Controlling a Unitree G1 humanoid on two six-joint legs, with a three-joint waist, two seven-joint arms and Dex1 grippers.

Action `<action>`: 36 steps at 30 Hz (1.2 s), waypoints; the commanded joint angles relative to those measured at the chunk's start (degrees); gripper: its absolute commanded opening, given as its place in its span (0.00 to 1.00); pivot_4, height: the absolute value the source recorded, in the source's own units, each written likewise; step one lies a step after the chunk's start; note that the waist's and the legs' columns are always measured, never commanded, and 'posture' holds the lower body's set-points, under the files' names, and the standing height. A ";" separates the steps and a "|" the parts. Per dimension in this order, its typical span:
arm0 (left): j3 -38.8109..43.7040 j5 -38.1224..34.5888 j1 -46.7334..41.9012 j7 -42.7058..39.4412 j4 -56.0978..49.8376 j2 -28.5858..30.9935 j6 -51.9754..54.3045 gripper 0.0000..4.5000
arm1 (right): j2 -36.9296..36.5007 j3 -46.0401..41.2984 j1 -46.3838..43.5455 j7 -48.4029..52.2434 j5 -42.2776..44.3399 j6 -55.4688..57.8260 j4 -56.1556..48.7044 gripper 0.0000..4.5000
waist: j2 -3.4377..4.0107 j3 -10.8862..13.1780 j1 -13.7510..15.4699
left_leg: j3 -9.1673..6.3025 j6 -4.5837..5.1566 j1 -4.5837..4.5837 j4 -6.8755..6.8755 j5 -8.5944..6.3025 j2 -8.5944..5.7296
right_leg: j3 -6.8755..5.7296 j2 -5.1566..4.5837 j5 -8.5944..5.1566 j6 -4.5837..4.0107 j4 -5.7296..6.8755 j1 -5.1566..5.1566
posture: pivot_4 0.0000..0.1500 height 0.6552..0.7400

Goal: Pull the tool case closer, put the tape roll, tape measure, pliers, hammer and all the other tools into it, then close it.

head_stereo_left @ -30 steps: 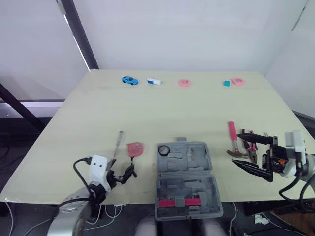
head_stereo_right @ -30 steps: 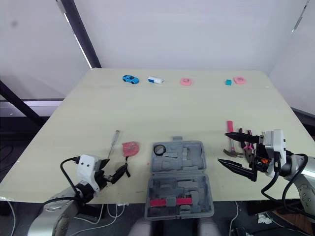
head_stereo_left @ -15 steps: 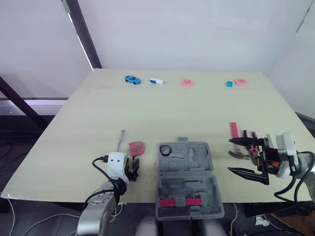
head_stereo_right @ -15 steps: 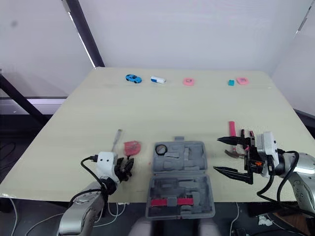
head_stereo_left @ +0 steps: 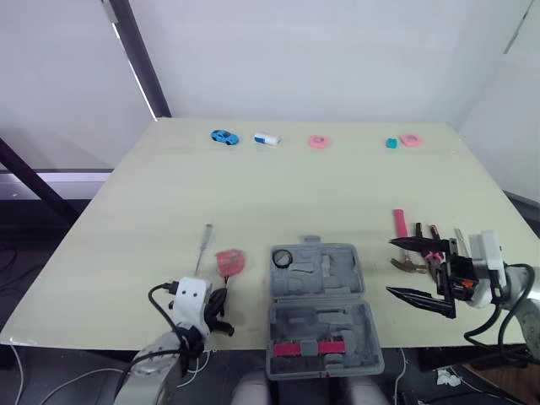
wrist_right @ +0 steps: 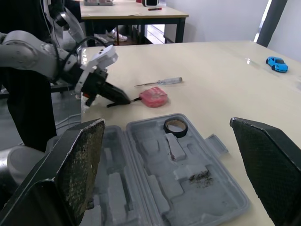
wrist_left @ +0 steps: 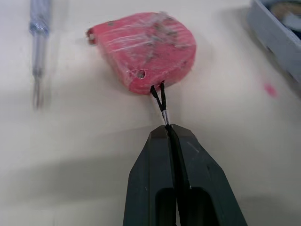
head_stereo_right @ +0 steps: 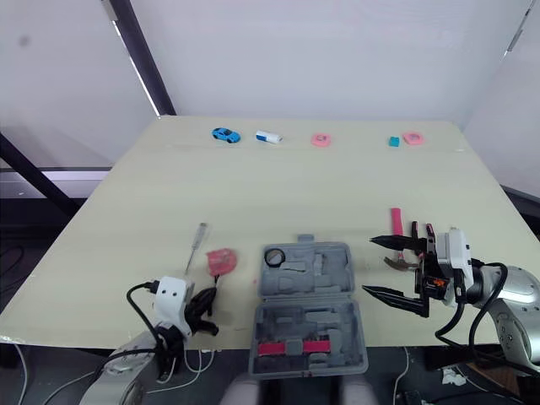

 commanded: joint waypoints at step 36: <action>3.34 -2.54 23.61 -21.34 5.11 9.99 -38.16 0.67 | -1.48 5.58 -3.82 3.97 -1.34 -1.40 -1.85 1.00 | 0.09 0.11 0.18 | 0.03 -0.22 -0.09 -0.36 -0.16 -0.02 | -0.07 -0.35 -0.16 0.23 -0.34 -0.24 | 1.00 0.99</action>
